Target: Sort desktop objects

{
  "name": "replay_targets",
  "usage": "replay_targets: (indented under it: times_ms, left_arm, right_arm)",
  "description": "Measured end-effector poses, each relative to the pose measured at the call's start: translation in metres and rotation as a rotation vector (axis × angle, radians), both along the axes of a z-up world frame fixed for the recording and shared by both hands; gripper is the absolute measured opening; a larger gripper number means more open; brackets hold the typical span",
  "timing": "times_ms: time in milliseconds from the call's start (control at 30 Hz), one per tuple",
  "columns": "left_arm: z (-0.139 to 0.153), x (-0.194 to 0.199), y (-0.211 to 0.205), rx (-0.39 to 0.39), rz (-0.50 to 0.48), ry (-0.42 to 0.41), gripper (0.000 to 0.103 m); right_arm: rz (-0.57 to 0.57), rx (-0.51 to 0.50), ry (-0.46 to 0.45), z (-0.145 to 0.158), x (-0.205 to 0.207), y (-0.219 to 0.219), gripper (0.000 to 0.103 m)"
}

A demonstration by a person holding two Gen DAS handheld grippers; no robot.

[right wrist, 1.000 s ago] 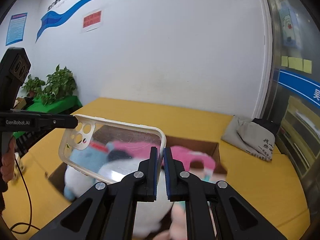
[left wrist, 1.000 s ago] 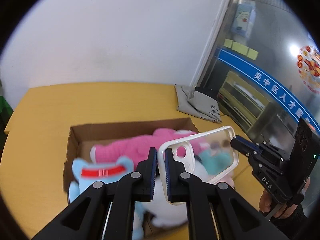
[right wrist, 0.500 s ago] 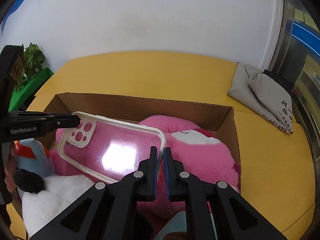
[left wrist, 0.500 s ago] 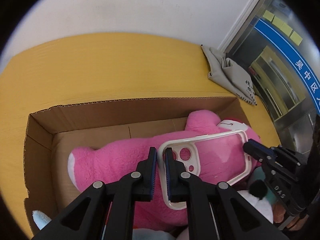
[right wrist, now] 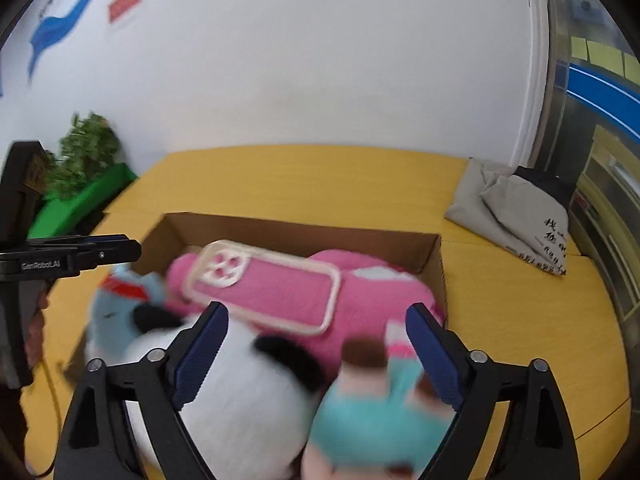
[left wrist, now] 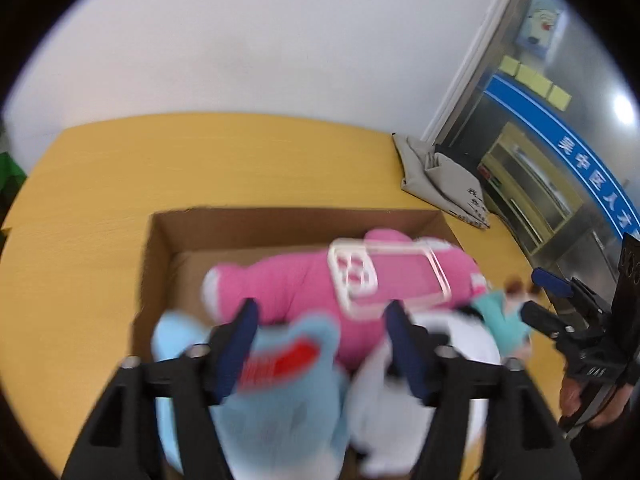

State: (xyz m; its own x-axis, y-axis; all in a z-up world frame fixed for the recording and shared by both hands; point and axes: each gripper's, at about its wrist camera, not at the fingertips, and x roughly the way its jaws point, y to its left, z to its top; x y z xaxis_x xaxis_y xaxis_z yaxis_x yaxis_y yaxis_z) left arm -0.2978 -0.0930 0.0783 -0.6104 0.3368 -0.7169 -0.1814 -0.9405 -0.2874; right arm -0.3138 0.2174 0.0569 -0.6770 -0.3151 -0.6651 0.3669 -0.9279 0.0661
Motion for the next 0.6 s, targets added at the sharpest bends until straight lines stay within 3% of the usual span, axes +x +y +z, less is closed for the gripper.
replay_targets:
  times_ms: [133,267,367,533,600]
  left_arm:
    - [-0.037,0.063,-0.022,-0.017,0.007,-0.037,0.074]
    - [-0.086,0.087,-0.034,0.013,0.01,-0.131,0.074]
    - [-0.092,0.095,-0.024,-0.088,-0.002,-0.099,0.074]
    - [-0.094,0.109,-0.018,-0.081,0.006,-0.102,0.074]
    - [-0.095,0.116,-0.014,-0.094,-0.001,-0.091,0.074]
  right_arm:
    - [0.032,0.026,0.029,-0.032,0.071,0.006,0.099]
    - [-0.018,0.027,-0.053,-0.083,0.09,0.015,0.099]
    - [-0.043,0.101,-0.023,-0.091,0.091,0.009,0.099]
    - [-0.09,0.231,-0.043,-0.103,0.095,0.0,0.099]
    - [-0.107,0.214,-0.047,-0.106,0.103,0.004,0.099]
